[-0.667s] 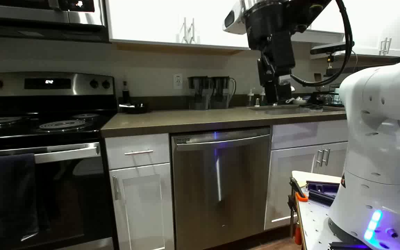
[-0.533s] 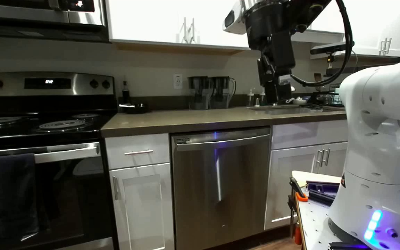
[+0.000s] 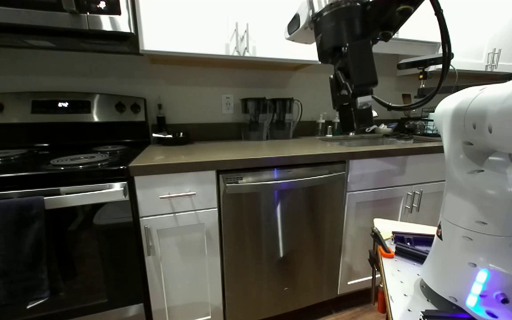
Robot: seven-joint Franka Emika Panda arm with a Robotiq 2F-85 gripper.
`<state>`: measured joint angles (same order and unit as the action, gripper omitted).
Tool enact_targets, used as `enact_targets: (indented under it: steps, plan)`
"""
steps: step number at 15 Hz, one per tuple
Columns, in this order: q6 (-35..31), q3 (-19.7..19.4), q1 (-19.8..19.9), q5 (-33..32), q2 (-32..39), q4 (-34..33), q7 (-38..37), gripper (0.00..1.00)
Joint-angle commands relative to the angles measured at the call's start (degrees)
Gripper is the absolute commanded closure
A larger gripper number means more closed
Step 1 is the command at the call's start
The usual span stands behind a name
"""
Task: Open the lid of the bin
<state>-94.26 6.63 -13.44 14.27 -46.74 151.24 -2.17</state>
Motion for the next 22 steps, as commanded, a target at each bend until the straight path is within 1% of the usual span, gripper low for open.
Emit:
enact_targets:
  steps: [1, 4, 8, 9, 12, 15, 19, 22]
  plan:
    - [0.27, 0.86, 1.13, 0.51, -0.06, -0.11, 0.64, 0.00]
    - [0.27, 0.86, 1.13, 0.51, -0.06, -0.11, 0.64, 0.00]
    - [-3.09, 1.14, 2.36, -1.83, 6.16, -1.93, 2.09, 0.00]
    - [-6.63, 0.95, 2.95, -3.20, 11.83, -3.79, 3.68, 0.00]
    - [-13.25, 1.22, 3.04, -7.19, 19.81, -6.58, 5.58, 0.00]
    - [-17.60, 1.12, 2.59, -10.51, 30.00, -12.29, 7.75, 0.00]
    - [-20.91, 1.71, 2.48, -14.35, 44.22, -23.06, 10.53, 0.00]
    - [-24.05, 2.40, 2.41, -17.88, 55.19, -31.90, 10.41, 0.00]
